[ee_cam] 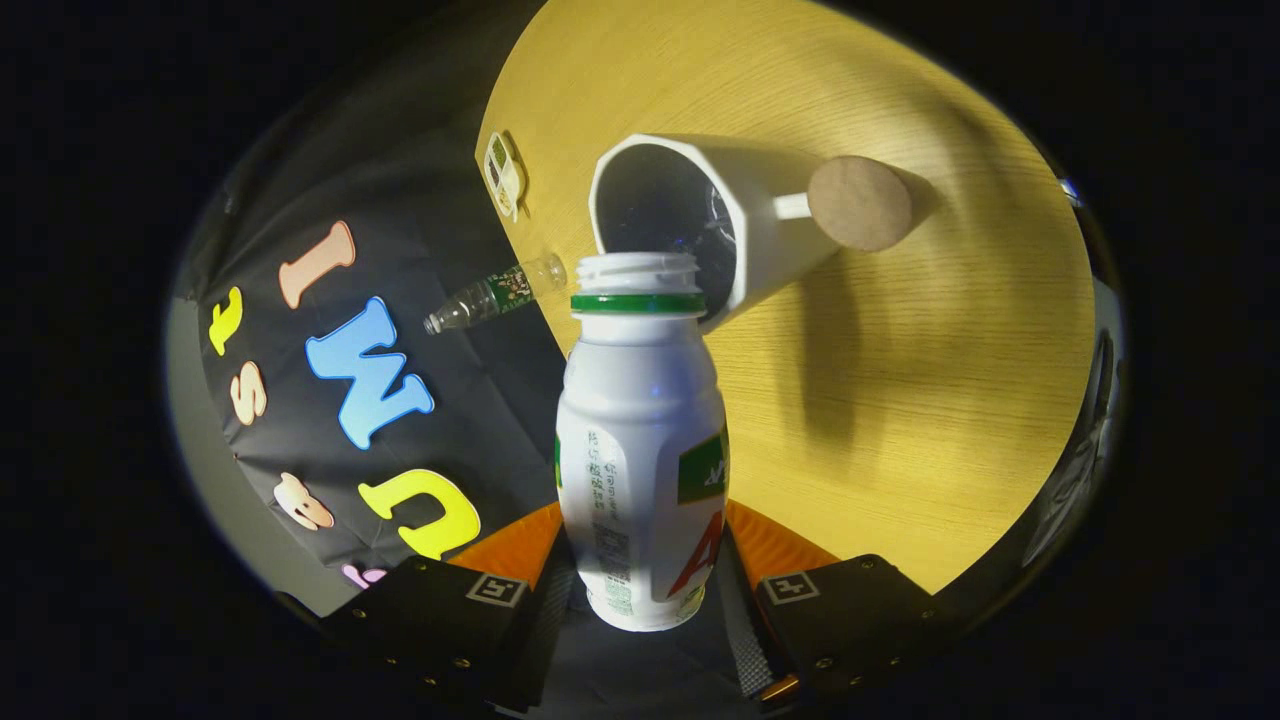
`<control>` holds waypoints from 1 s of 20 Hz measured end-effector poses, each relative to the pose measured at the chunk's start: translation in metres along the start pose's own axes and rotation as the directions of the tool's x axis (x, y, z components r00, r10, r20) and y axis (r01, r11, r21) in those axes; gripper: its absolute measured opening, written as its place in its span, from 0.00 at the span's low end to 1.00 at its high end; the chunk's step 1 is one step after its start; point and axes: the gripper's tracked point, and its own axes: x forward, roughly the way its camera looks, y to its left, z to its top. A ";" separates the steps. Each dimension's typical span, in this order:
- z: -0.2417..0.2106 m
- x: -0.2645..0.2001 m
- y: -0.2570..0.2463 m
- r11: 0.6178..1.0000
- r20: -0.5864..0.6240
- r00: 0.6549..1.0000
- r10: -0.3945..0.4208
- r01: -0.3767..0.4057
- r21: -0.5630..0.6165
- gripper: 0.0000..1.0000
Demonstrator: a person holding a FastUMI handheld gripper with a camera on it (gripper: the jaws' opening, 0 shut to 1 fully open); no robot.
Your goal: Take the bottle from table, then pour the juice into the cup, finally place the bottle on the coaster
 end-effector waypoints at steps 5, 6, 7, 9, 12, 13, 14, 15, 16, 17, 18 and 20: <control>0.001 -0.003 0.002 0.999 -0.014 1.000 -0.021 0.022 0.030 0.70; 0.001 -0.003 0.003 0.999 -0.016 1.000 -0.025 0.026 0.037 0.70; 0.003 -0.004 0.003 0.999 -0.016 0.999 -0.028 0.029 0.043 0.70; 0.003 -0.003 0.004 0.998 -0.023 0.999 -0.035 0.037 0.055 0.70; 0.003 -0.003 0.004 0.996 -0.038 0.998 -0.051 0.053 0.069 0.70; 0.003 -0.003 0.005 0.996 -0.040 0.998 -0.052 0.055 0.072 0.70; 0.004 -0.004 0.004 0.995 -0.044 0.997 -0.059 0.062 0.077 0.70; 0.004 -0.002 0.007 0.995 -0.046 0.997 -0.056 0.060 0.084 0.70; 0.004 -0.002 0.009 0.994 -0.048 0.997 -0.059 0.063 0.089 0.70; 0.004 -0.003 0.011 0.994 -0.052 0.997 -0.058 0.063 0.092 0.70; 0.004 -0.002 0.011 0.993 -0.057 0.996 -0.062 0.067 0.096 0.70; 0.004 -0.004 0.011 0.992 -0.058 0.997 -0.060 0.066 0.104 0.70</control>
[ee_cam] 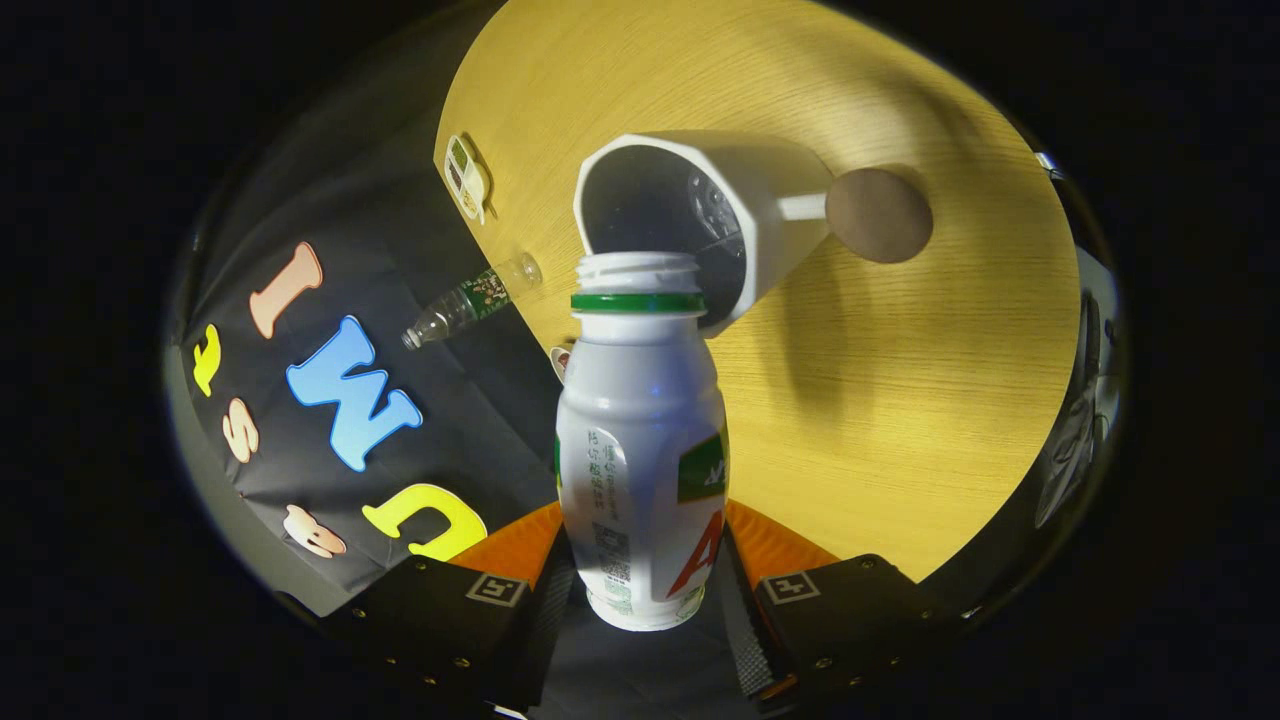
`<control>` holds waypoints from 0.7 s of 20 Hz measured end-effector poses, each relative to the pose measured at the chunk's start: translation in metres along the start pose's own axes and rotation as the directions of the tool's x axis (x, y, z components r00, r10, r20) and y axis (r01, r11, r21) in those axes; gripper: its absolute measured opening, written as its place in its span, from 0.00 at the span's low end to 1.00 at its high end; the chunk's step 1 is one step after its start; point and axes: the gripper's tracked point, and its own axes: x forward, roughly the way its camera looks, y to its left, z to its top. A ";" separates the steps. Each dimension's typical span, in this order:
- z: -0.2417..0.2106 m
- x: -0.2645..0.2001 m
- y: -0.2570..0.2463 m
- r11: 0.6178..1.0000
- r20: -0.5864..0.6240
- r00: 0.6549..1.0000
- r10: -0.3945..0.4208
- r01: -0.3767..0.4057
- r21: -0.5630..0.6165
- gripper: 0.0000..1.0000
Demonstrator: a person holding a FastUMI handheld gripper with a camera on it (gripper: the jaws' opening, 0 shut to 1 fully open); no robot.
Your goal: Take the bottle from table, then pour the juice into the cup, finally place the bottle on the coaster
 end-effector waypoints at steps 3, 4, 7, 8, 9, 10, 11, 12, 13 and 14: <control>-0.001 0.000 0.002 1.000 -0.004 1.000 0.000 0.000 0.002 0.70; -0.002 0.000 0.002 1.000 -0.005 1.000 -0.002 0.002 0.000 0.70; -0.001 0.001 0.000 1.000 -0.001 1.000 -0.008 0.008 -0.018 0.70; -0.002 0.002 -0.002 1.000 -0.003 1.000 -0.011 0.011 -0.026 0.70; -0.002 0.002 -0.003 0.999 -0.005 1.000 -0.012 0.012 -0.038 0.70; -0.001 0.002 -0.005 0.999 -0.004 1.000 -0.011 0.011 -0.051 0.70; -0.001 0.002 -0.007 0.998 -0.004 1.000 -0.012 0.012 -0.062 0.70; -0.001 0.002 -0.008 0.997 -0.002 1.000 -0.013 0.013 -0.074 0.70; 0.000 0.003 -0.010 0.996 0.000 1.000 -0.015 0.015 -0.086 0.70; 0.000 0.003 -0.011 0.995 0.001 1.000 -0.015 0.015 -0.095 0.70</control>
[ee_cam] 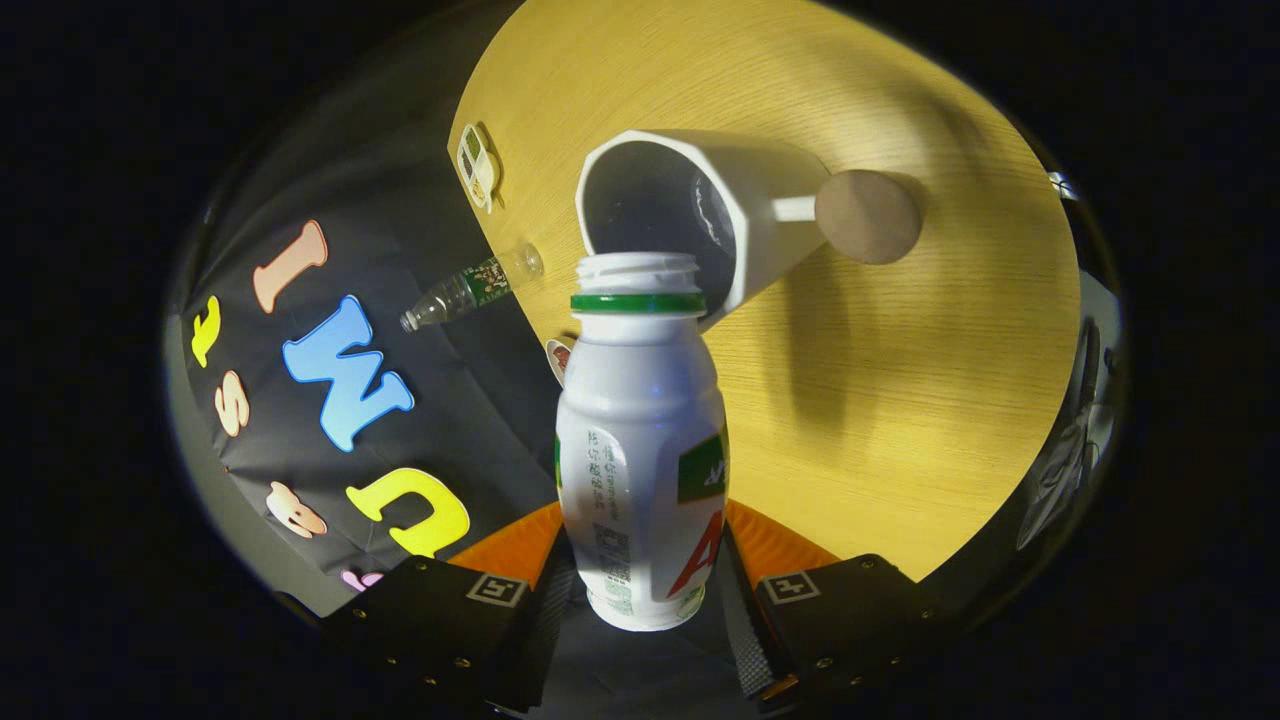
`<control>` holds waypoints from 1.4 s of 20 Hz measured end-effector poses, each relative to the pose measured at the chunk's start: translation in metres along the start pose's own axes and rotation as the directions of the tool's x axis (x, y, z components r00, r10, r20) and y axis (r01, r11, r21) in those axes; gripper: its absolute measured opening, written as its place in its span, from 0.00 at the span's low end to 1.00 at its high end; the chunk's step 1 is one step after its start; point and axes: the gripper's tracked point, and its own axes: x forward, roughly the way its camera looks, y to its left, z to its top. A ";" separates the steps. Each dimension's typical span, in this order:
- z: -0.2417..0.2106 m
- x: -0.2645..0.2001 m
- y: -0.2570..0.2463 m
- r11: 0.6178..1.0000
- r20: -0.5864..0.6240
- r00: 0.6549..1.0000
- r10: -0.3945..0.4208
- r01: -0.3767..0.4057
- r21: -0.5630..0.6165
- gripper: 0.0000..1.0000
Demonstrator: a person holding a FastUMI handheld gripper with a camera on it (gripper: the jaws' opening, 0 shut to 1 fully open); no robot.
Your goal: Take the bottle from table, then pour the juice into the cup, finally place the bottle on the coaster
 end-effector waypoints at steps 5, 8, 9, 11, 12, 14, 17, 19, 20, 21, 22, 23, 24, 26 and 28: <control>0.001 0.001 -0.007 0.998 0.001 1.000 0.004 -0.004 -0.068 0.70; 0.009 0.004 -0.015 0.988 0.035 0.999 0.016 -0.011 -0.151 0.70; 0.011 0.005 -0.017 0.982 0.044 0.999 0.021 -0.013 -0.189 0.70; 0.017 0.005 -0.021 0.964 0.071 0.997 0.034 -0.014 -0.266 0.70; 0.020 0.006 -0.021 0.953 0.083 0.996 0.044 -0.017 -0.302 0.70; 0.025 0.008 -0.023 0.926 0.106 0.992 0.068 -0.023 -0.378 0.70; 0.031 0.015 -0.036 0.854 0.144 0.986 0.083 0.004 -0.521 0.70; 0.041 0.014 -0.040 0.791 0.166 0.981 0.101 0.022 -0.611 0.70; 0.044 0.012 -0.038 0.759 0.173 0.978 0.120 0.022 -0.651 0.70; 0.042 0.009 -0.038 0.728 0.182 0.975 0.129 0.031 -0.685 0.70; 0.040 0.007 -0.035 0.695 0.190 0.971 0.147 0.035 -0.718 0.70; 0.039 0.006 -0.031 0.663 0.200 0.967 0.161 0.044 -0.747 0.70; 0.039 0.007 -0.028 0.631 0.208 0.963 0.172 0.055 -0.774 0.70; 0.038 0.011 -0.025 0.571 0.224 0.958 0.181 0.083 -0.817 0.70; 0.036 0.017 -0.020 0.511 0.241 0.949 0.204 0.107 -0.853 0.70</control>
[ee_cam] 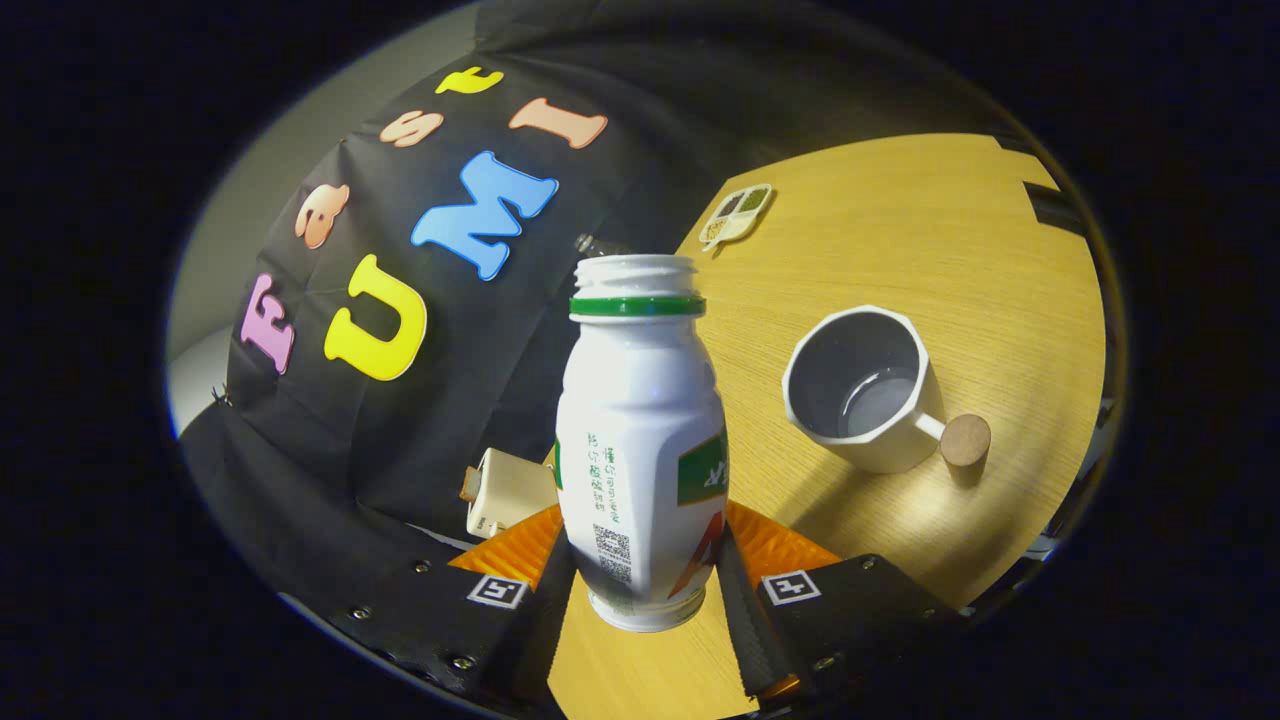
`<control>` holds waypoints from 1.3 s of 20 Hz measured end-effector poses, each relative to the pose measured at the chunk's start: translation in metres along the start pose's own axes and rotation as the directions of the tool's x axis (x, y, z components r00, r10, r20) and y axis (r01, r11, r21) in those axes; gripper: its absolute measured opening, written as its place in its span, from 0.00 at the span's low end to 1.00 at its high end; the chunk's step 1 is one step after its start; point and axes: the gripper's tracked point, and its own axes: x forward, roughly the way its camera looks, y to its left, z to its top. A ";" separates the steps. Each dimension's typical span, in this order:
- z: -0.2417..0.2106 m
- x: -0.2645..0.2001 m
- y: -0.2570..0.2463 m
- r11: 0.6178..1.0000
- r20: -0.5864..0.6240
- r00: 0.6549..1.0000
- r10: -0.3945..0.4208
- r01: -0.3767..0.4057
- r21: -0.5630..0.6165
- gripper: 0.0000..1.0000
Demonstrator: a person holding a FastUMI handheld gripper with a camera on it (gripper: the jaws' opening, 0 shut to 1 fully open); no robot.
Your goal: Take the bottle from table, then pour the juice into the cup, finally place the bottle on the coaster
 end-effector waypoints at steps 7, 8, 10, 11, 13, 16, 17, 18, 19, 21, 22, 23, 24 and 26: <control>-0.003 0.014 0.014 0.959 0.074 0.997 -0.003 0.024 -0.283 0.70; -0.003 0.017 0.018 0.946 0.084 0.996 0.003 0.025 -0.325 0.70; -0.004 0.027 0.028 0.912 0.092 0.996 0.015 0.024 -0.409 0.70; -0.004 0.032 0.031 0.892 0.096 0.995 0.022 0.024 -0.450 0.70; -0.004 0.041 0.038 0.852 0.107 0.994 0.027 0.034 -0.523 0.70; -0.004 0.053 0.048 0.804 0.139 0.989 0.043 0.048 -0.593 0.70; -0.005 0.056 0.052 0.794 0.151 0.987 0.051 0.052 -0.606 0.70; -0.004 0.059 0.054 0.783 0.164 0.985 0.050 0.063 -0.618 0.70; -0.001 0.065 0.057 0.771 0.176 0.983 0.050 0.074 -0.633 0.70; 0.001 0.072 0.064 0.754 0.188 0.981 0.056 0.082 -0.652 0.70; 0.002 0.077 0.065 0.744 0.193 0.980 0.054 0.089 -0.663 0.70; 0.002 0.082 0.067 0.731 0.194 0.979 0.056 0.092 -0.676 0.70; 0.003 0.086 0.069 0.716 0.198 0.979 0.057 0.098 -0.691 0.70; 0.005 0.095 0.071 0.684 0.212 0.976 0.059 0.115 -0.720 0.70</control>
